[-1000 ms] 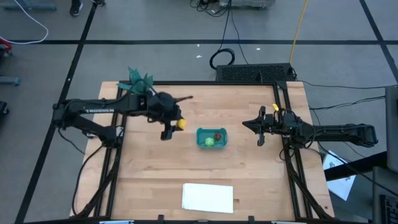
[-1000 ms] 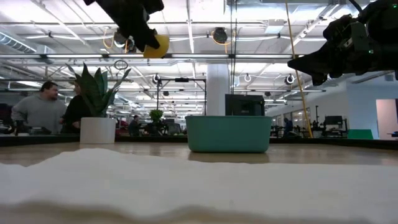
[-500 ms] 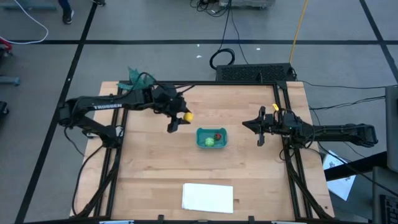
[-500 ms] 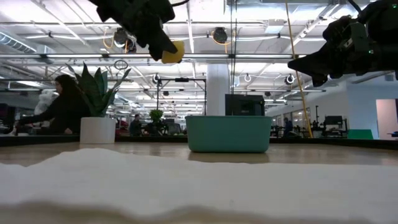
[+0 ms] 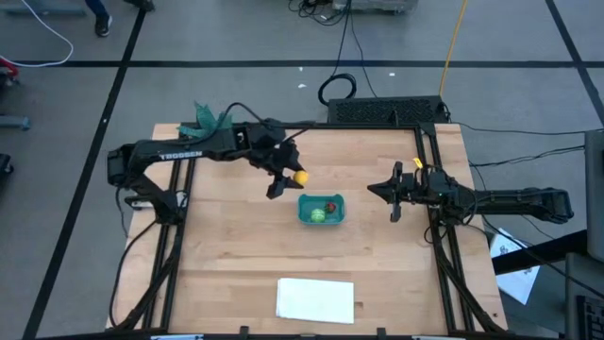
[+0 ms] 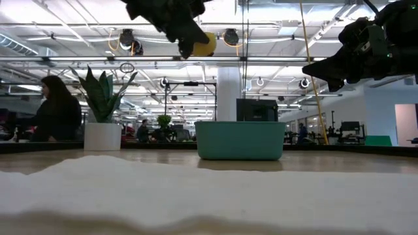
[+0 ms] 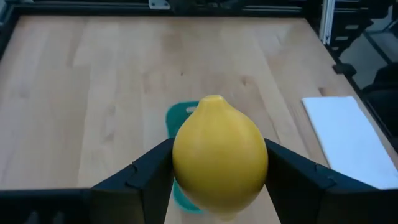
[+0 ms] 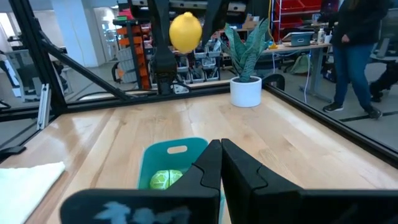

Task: Pick and placing Produce into tupperware
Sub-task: Put the yellow lemon into the blue bin

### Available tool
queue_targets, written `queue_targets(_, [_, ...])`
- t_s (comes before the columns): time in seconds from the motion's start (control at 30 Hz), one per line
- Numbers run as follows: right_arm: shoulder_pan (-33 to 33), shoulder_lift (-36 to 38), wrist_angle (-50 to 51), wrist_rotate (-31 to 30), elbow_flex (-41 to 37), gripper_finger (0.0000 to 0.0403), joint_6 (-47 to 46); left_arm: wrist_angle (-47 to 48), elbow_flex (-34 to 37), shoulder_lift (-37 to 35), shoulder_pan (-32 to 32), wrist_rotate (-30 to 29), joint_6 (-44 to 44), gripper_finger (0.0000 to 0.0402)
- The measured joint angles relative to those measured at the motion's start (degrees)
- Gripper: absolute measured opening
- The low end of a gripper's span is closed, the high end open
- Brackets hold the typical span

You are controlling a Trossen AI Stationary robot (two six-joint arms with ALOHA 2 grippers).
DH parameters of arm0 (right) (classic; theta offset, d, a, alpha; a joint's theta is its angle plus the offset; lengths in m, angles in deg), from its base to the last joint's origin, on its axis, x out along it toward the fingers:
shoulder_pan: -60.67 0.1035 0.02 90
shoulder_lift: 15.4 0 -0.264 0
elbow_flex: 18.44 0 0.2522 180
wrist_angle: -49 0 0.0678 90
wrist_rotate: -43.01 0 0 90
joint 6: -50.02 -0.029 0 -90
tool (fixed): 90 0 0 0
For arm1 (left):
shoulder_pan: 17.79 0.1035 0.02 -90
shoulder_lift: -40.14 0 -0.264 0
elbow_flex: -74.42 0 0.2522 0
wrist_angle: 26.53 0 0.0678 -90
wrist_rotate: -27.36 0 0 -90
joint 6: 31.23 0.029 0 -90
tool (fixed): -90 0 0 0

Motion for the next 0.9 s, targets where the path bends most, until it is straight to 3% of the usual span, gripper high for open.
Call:
queue_targets(0.4, [0.0, 0.0, 0.1, 0.0, 0.0, 0.0000, -0.2, 8.1, -9.5, 13.8, 0.2, 2.8, 6.3, 0.0225])
queue_targets(0.67, [0.0, 0.0, 0.1, 0.0, 0.0, 0.0000, 0.0, 7.2, -12.1, 20.4, 0.2, 11.2, -5.9, 0.0225])
queue_targets(0.9, [0.0, 0.0, 0.2, 0.0, 0.0, 0.0000, 0.2, 15.1, -16.0, 23.7, 0.2, 14.7, -4.8, 0.0225])
